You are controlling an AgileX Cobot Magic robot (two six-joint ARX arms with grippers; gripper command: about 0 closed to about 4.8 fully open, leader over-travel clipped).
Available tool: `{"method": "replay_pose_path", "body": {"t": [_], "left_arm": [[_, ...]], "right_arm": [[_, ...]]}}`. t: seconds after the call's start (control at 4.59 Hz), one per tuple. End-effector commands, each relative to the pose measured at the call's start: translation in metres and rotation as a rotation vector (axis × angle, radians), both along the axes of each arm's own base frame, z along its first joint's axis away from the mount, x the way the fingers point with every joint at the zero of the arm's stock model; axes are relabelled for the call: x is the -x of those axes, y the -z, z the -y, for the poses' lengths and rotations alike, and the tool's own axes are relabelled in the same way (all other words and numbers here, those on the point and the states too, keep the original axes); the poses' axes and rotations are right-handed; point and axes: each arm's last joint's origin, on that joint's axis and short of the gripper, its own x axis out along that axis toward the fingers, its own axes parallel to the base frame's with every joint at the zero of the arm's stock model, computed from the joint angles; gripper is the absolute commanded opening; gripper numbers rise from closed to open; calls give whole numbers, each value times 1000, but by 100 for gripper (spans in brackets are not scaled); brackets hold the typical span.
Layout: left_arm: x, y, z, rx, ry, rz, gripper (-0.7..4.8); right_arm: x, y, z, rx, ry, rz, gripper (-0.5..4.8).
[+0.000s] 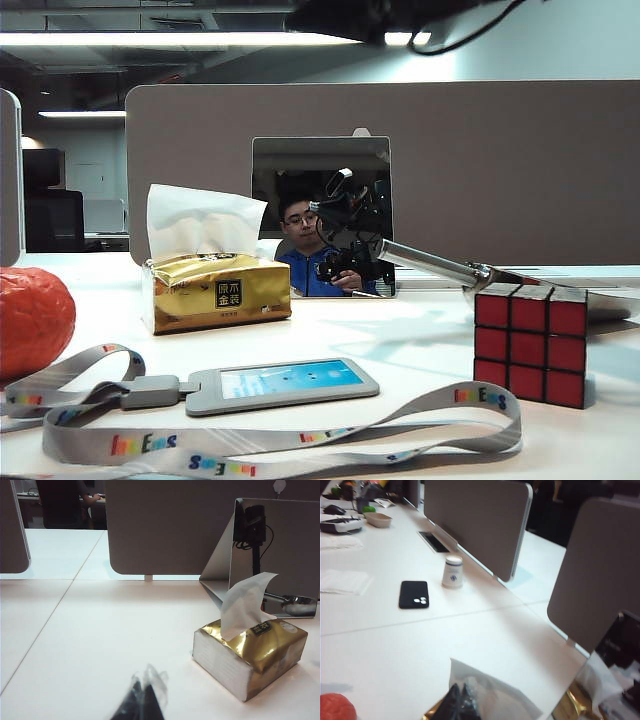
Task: Pull out a tissue from the tissue box and use it to cover the ID card on the tabletop.
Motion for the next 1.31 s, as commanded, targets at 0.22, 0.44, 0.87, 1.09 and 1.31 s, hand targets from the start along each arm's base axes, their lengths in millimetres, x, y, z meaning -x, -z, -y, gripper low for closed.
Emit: {"method": "replay_pose_path", "body": {"t": [0.22, 0.44, 0.87, 1.09, 1.31], "left_arm": [[0, -2, 1, -1, 18, 9, -6], [0, -1, 1, -1, 29, 0, -6], [0, -1, 1, -1, 29, 0, -5], [0, -1, 1, -1, 29, -1, -6], [0, 0, 1, -1, 29, -10, -6]], "right_arm": [[-59, 33, -32, 122, 103, -216, 125], [-94, 45, -53, 169, 98, -193, 203], [-103, 64, -59, 208, 96, -253, 222], [-106, 72, -62, 204, 92, -246, 223], [-108, 74, -75, 194, 74, -226, 223]]}}
